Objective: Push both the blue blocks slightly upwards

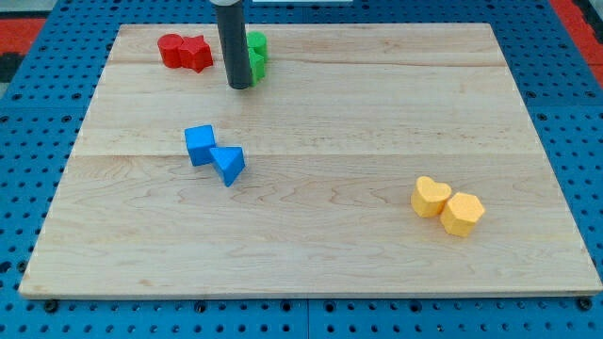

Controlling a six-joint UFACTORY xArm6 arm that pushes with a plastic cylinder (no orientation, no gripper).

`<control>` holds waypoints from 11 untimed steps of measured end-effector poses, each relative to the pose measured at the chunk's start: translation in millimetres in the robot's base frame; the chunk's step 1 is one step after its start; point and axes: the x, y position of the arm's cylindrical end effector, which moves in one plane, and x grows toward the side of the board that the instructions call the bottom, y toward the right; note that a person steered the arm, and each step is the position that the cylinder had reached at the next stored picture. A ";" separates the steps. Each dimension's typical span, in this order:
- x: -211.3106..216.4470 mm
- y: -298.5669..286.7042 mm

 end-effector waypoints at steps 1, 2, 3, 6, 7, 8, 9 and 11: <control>-4.3 0.0; -4.4 0.0; -3.6 0.5; 150.2 35.7; 168.5 12.2; 170.4 -22.5; 161.4 -24.6; 138.0 -48.7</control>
